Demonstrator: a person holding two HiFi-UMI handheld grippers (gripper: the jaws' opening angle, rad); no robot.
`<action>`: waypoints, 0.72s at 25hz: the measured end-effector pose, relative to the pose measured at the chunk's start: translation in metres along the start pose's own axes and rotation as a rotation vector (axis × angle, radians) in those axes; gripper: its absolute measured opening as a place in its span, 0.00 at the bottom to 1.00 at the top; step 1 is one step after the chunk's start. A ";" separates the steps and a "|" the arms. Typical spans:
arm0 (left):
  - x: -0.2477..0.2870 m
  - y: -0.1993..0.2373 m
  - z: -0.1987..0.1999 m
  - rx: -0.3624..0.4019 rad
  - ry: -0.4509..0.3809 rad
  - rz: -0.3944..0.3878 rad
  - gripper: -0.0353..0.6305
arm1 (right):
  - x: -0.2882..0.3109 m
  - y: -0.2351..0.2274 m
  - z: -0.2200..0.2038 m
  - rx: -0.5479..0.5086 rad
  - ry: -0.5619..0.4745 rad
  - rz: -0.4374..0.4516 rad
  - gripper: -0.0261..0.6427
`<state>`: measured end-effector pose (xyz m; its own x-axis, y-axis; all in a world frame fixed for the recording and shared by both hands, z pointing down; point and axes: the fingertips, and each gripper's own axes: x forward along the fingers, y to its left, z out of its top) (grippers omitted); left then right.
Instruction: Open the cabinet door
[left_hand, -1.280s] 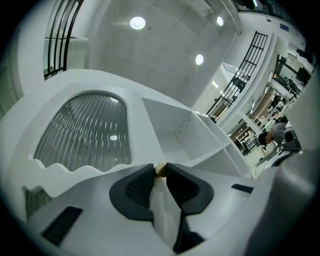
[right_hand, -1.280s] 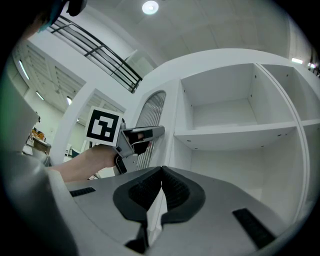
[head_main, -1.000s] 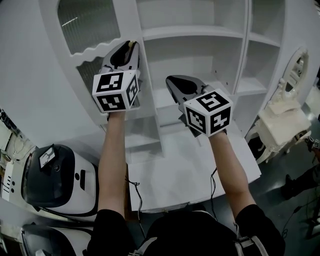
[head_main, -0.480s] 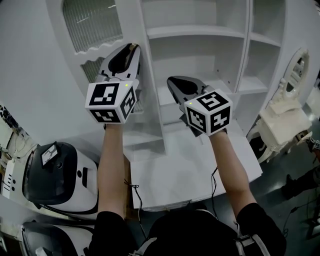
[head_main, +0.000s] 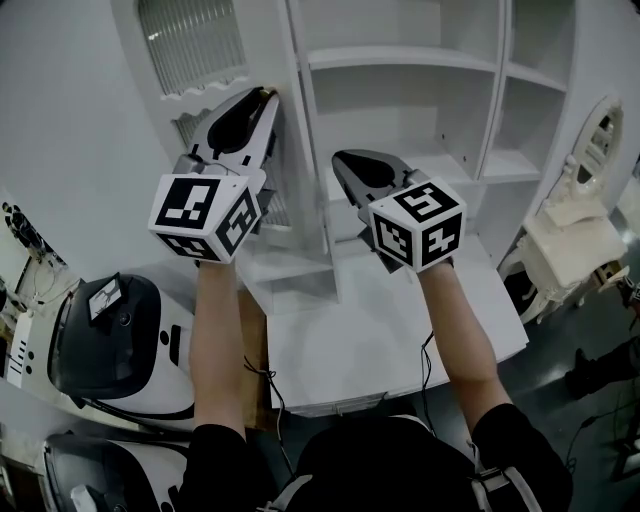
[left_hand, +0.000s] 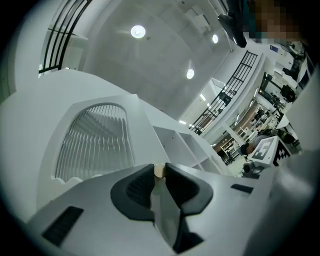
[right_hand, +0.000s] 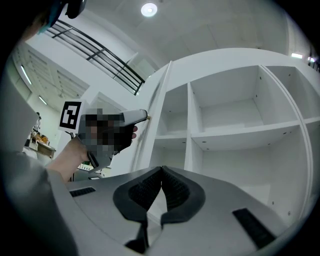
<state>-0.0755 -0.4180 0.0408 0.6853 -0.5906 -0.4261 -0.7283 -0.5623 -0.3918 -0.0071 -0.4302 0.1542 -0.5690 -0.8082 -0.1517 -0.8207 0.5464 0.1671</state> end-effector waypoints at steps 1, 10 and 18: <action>-0.003 -0.001 0.002 -0.004 -0.003 -0.010 0.17 | -0.001 0.002 0.001 0.002 -0.003 0.003 0.06; -0.040 0.002 0.021 -0.063 -0.051 -0.067 0.17 | 0.008 0.026 0.003 0.016 -0.020 0.037 0.06; -0.074 0.006 0.038 -0.127 -0.124 -0.096 0.17 | 0.020 0.039 0.002 0.027 -0.018 0.063 0.06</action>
<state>-0.1306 -0.3560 0.0393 0.7397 -0.4595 -0.4917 -0.6473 -0.6857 -0.3329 -0.0505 -0.4246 0.1557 -0.6200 -0.7682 -0.1597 -0.7844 0.6017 0.1507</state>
